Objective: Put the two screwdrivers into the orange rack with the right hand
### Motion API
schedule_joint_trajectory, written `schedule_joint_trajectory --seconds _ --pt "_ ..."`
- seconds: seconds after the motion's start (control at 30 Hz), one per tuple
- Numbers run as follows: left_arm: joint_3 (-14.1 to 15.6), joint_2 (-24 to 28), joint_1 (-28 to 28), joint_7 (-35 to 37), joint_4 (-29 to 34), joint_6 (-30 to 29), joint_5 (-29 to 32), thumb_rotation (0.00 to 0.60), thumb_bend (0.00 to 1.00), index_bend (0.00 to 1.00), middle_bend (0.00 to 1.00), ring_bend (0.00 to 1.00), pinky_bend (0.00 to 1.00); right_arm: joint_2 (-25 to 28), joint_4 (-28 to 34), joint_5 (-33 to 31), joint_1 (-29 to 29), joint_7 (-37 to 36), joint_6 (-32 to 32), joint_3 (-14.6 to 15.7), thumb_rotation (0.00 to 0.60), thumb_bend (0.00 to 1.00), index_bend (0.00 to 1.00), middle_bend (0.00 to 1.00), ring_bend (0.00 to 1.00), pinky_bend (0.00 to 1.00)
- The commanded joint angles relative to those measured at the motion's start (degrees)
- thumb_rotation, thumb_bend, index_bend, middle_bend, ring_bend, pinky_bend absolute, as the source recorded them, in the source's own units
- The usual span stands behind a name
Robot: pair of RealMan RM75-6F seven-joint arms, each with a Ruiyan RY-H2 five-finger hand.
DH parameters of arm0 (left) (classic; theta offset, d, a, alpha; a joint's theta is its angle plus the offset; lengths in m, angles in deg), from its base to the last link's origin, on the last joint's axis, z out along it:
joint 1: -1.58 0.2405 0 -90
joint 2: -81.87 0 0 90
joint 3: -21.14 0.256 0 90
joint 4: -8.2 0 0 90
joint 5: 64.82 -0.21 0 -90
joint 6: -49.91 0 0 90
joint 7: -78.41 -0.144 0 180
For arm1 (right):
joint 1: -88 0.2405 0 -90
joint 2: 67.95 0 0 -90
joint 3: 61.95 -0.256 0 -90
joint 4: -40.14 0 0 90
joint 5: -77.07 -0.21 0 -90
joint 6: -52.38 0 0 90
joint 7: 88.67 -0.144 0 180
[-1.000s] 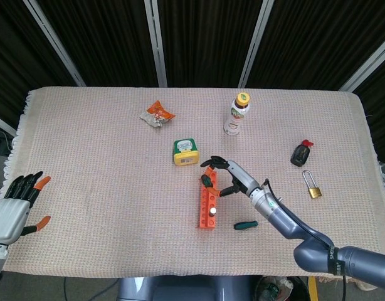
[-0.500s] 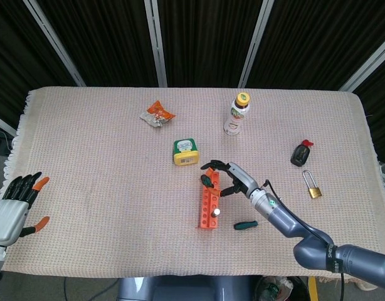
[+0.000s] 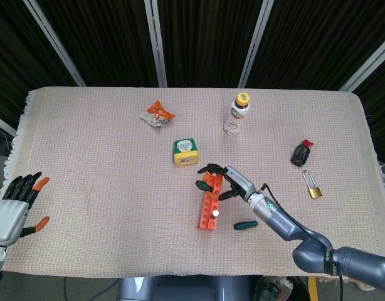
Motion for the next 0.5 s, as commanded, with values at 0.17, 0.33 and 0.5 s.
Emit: schedule_joint_trajectory --seconds 0.17,0.33,0.5 --pt "-0.03 -0.08 -0.08 0.03 -0.08 0.08 -0.07 0.600 0.24 0.09 0.00 0.00 0.00 0.38 -0.14 0.80 0.34 -0.92 -0.57 0.41 0.600 0.42 0.29 0.19 0.00 0.00" --pt "-0.03 -0.13 -0.09 0.09 -0.14 0.12 -0.07 0.600 0.24 0.09 0.00 0.00 0.00 0.51 -0.29 1.07 0.54 -1.40 -0.95 0.75 0.600 0.38 0.23 0.16 0.00 0.00" --pt "-0.08 -0.12 -0.03 0.24 -0.24 0.03 0.01 0.600 0.24 0.09 0.00 0.00 0.00 0.90 -0.50 1.45 0.67 -0.74 -1.84 0.95 0.600 0.38 0.22 0.13 0.00 0.00"
